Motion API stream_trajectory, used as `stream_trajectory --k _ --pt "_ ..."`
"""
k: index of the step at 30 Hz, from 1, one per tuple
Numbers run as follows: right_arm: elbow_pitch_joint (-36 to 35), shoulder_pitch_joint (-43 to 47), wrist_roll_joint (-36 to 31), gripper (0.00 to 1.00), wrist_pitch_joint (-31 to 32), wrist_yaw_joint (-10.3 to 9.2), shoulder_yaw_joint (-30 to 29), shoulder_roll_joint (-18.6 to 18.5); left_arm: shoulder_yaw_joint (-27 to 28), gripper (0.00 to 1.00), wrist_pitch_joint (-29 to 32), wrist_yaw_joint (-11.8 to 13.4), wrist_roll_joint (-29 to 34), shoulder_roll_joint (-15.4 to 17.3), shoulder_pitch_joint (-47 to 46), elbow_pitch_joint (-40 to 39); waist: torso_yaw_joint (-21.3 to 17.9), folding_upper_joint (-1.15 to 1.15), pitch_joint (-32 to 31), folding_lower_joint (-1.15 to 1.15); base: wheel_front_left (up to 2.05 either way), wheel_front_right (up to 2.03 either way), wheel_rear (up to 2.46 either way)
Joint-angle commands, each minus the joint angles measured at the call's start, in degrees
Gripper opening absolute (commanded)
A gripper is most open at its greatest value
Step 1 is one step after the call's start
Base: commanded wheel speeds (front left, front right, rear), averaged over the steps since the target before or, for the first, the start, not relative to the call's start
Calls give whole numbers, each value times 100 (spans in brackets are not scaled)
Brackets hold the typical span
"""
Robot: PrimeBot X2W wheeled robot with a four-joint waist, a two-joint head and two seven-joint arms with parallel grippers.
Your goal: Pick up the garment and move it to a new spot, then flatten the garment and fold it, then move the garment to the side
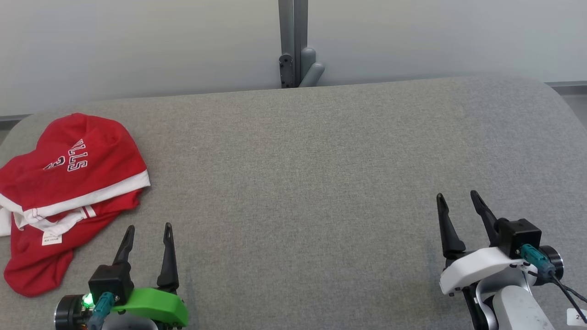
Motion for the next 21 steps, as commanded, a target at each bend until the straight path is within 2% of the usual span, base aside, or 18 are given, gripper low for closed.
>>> stream_trajectory --k 1,6,10,15,21 --pt "10 -47 -125 100 -65 1 2 -14 5 100 -60 51 136 41 58 -18 5 0 3 0 0 0 0" --pt "13 -39 -144 100 -50 1 -10 -10 3 100 -45 63 115 40 51 -43 55 0 26 0 0 0 0" --pt "-1 37 -140 100 -49 1 -21 -25 -33 100 -39 64 78 39 -4 -9 356 0 53 0 0 0 0" --pt "-21 32 -139 100 -49 1 58 -20 -16 100 -38 102 28 38 8 24 1034 0 89 0 0 0 0" --pt "105 36 -84 100 -49 1 186 2 108 100 -38 100 84 37 181 88 2058 0 22 0 0 0 0"
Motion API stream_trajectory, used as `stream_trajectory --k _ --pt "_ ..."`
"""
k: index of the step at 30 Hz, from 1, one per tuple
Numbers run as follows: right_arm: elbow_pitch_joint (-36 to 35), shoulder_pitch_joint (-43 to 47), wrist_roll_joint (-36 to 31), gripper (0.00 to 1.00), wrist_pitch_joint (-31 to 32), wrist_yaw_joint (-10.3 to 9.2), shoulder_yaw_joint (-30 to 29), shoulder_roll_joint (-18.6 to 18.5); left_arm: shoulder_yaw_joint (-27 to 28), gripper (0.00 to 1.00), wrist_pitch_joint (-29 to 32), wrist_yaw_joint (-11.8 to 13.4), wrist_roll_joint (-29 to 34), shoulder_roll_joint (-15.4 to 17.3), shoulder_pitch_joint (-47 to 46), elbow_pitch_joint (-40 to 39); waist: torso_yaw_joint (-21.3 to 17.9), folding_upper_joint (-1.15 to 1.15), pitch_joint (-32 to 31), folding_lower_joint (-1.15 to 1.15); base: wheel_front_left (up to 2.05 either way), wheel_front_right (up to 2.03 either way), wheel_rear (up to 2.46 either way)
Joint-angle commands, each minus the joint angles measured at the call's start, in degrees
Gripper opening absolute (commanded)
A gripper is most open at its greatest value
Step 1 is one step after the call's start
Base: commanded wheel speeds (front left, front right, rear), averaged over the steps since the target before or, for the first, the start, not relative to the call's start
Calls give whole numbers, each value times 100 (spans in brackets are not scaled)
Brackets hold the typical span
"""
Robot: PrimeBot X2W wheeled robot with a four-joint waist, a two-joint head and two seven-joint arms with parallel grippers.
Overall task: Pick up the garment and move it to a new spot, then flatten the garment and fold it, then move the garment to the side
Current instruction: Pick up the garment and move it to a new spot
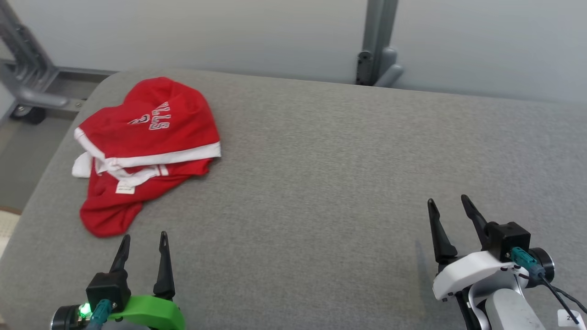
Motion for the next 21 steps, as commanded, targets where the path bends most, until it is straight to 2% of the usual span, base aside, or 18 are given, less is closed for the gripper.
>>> stream_trajectory --k 1,4,9,15,21 --pt "45 32 -6 100 -16 -1 50 0 74 100 -3 -1 63 35 127 31 1034 0 -60 0 0 0 0" --pt "140 25 57 100 -16 -1 149 9 203 100 -3 -15 125 34 232 86 1411 0 -132 0 0 0 0" --pt "226 29 155 100 -16 -1 298 18 372 100 -2 -33 111 30 334 131 1695 0 -201 0 0 0 0" --pt "250 39 392 100 -16 -1 464 17 460 100 -2 -83 -14 30 398 156 1711 0 -200 0 0 0 0" --pt "258 16 425 100 -16 -1 501 18 470 100 -2 -190 -277 30 147 260 1462 0 -44 0 0 0 0"
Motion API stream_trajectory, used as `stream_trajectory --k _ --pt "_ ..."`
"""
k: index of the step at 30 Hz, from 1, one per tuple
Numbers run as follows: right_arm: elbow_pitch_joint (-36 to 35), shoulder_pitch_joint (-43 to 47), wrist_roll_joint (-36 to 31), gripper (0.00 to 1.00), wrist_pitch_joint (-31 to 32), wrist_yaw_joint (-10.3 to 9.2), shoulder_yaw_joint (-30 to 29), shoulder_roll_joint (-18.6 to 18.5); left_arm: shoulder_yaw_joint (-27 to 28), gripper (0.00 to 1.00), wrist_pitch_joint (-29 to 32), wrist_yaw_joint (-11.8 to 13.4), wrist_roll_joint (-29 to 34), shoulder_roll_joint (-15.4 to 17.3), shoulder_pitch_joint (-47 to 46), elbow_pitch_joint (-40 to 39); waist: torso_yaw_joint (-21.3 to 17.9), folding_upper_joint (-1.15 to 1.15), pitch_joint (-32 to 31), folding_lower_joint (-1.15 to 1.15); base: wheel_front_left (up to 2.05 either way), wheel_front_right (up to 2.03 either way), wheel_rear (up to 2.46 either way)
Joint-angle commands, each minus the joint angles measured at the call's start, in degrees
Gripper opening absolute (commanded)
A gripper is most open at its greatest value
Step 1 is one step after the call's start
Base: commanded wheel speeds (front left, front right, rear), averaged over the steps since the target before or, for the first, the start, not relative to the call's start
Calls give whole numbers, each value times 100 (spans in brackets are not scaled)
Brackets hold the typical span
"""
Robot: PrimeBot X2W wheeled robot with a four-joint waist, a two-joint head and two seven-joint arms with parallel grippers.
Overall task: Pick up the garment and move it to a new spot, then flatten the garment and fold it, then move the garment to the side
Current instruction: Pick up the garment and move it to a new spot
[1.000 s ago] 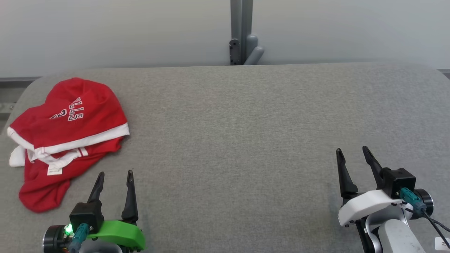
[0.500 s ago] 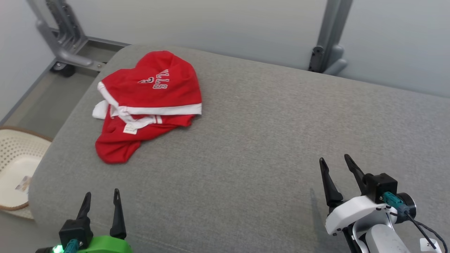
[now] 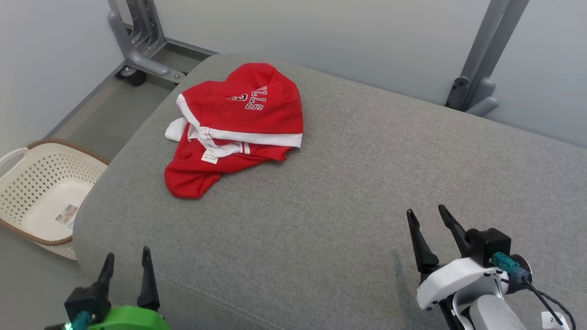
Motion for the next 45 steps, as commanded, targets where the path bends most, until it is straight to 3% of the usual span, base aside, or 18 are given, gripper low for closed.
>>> stream_trajectory --k 1,6,13,17,18,25,35,41,45 --pt "-8 -11 27 100 -18 -2 -1 -33 8 100 -2 -36 -59 25 -209 12 -173 0 170 0 0 0 0" --pt "-35 -159 109 100 -18 -2 42 -197 84 100 -2 -201 -29 155 -912 204 -422 0 485 0 0 0 0" --pt "-58 -444 184 100 -18 -2 153 -452 -172 100 1 -295 -219 724 -2420 891 -857 0 1027 0 0 0 0" --pt "-71 -575 214 100 -18 -2 199 -575 -717 100 1 -292 -965 1068 -3185 1441 -1140 0 1276 0 0 0 0" --pt "-86 -631 223 100 -18 -2 196 -639 -1052 100 0 -282 -1337 1320 -3495 1702 -1269 0 1380 0 0 0 0" --pt "-113 -674 325 100 -17 -2 250 -796 -2129 100 177 -284 -2562 2066 -3966 2327 -1688 0 1642 0 0 0 0" --pt "-177 -595 360 100 -17 -2 123 -853 -2688 100 66 -284 -3382 2370 -4089 2724 -1826 0 1796 0 0 0 0" --pt "-166 -702 321 100 -17 -2 176 -803 -2655 100 -11 -159 -3181 2415 -4314 3169 -1811 0 1830 0 0 0 0" --pt "-163 -721 362 100 -17 -2 215 -841 -2596 100 -6 -222 -3156 2322 -4399 3344 -1815 0 1840 0 0 0 0"
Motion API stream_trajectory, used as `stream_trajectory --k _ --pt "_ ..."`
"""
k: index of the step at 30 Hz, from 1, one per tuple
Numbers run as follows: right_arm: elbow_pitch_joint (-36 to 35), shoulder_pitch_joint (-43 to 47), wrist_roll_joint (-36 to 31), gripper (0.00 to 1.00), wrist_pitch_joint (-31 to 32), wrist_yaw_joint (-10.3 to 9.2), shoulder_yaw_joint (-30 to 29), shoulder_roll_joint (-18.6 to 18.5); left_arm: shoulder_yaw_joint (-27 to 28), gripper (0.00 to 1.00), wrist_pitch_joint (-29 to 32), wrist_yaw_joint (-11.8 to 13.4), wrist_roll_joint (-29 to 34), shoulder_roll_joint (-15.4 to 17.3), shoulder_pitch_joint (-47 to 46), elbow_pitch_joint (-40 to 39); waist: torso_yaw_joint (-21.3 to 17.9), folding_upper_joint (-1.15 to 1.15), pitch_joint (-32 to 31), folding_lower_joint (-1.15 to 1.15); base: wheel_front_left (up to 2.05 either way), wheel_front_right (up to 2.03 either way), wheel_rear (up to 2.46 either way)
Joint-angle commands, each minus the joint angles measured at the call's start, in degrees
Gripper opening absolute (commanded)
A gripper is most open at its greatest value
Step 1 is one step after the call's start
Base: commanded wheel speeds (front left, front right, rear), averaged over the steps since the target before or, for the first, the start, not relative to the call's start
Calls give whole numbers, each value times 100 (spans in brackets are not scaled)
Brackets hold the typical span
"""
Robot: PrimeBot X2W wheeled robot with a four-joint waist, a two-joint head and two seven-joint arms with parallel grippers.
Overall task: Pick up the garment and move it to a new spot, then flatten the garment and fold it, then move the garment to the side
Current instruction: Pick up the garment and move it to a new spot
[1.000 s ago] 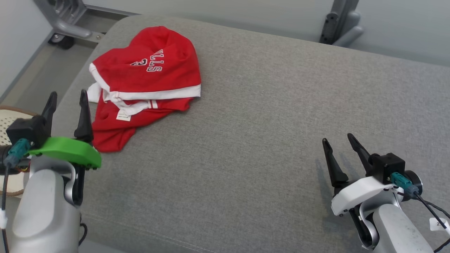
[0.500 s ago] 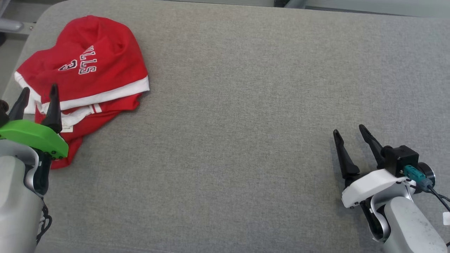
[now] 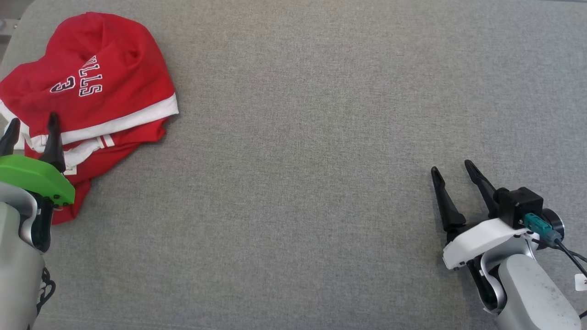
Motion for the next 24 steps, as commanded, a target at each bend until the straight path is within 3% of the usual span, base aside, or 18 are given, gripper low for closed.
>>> stream_trajectory --k 1,6,8,9,13,24 --pt "2 -59 26 100 -17 -2 6 -35 -3 100 -18 -36 28 -32 -104 100 -7 0 0 0 0 0 0" --pt "19 -68 34 100 -17 -2 30 -35 2 100 -19 -53 39 -155 -102 388 -64 0 -4 0 0 0 0" --pt "35 -60 42 100 -17 -2 35 -24 -20 37 -21 -72 27 -178 -128 453 -91 0 -35 0 0 0 0" --pt "42 -46 49 100 -17 -2 29 -17 -21 0 -21 -77 28 -189 -139 479 -97 0 -57 0 0 0 0" --pt "59 -9 63 100 -17 -2 -1 21 -24 0 -19 -90 56 -214 -126 473 -124 0 -145 0 0 0 0" --pt "227 141 158 100 -17 -3 -8 387 -315 0 -14 -88 401 114 -119 -482 -295 0 -790 0 0 0 0"
